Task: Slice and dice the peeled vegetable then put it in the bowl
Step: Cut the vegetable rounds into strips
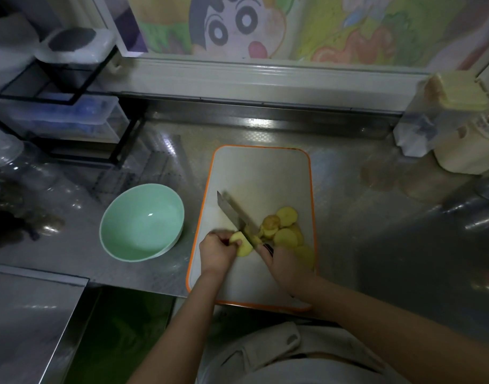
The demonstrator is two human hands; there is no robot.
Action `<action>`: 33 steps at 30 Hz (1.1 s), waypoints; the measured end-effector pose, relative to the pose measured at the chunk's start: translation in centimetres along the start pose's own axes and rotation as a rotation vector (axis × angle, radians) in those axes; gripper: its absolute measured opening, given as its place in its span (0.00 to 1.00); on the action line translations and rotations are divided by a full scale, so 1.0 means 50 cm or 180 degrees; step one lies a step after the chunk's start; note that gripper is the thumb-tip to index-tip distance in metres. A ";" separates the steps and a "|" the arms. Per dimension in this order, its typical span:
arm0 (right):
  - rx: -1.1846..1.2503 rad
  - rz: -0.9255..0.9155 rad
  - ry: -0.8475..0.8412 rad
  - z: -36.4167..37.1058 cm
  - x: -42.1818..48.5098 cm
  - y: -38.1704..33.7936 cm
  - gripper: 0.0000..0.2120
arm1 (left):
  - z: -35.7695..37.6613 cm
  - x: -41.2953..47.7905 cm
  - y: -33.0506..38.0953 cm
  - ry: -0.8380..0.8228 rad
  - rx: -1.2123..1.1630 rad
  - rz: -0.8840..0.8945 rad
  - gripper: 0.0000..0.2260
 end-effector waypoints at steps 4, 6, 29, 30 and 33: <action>0.0140 0.0042 -0.0044 -0.007 0.003 0.010 0.28 | 0.000 -0.005 0.000 0.0000 0.0134 0.0043 0.07; 0.0207 -0.0023 -0.0018 -0.004 -0.005 0.004 0.28 | 0.000 -0.006 0.001 -0.0007 0.0169 0.0018 0.08; 0.0196 -0.0390 0.0637 -0.063 -0.042 -0.035 0.24 | -0.016 -0.036 0.014 0.0204 0.0260 0.0170 0.05; 0.0105 -0.0391 0.0674 -0.063 -0.042 -0.034 0.25 | -0.017 -0.035 0.015 0.0210 0.0270 0.0168 0.04; -0.0091 -0.0437 0.0683 -0.065 -0.048 -0.038 0.24 | -0.018 -0.031 0.014 0.0186 0.0263 0.0151 0.03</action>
Point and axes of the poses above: each hand's wrist, its own x-axis towards the middle knuckle, its own z-axis out of the palm, y = z × x, the point moved 3 cm from there along x, towards the middle knuckle, and after that the axes turned 13 degrees about y, right-handed, at the moved point
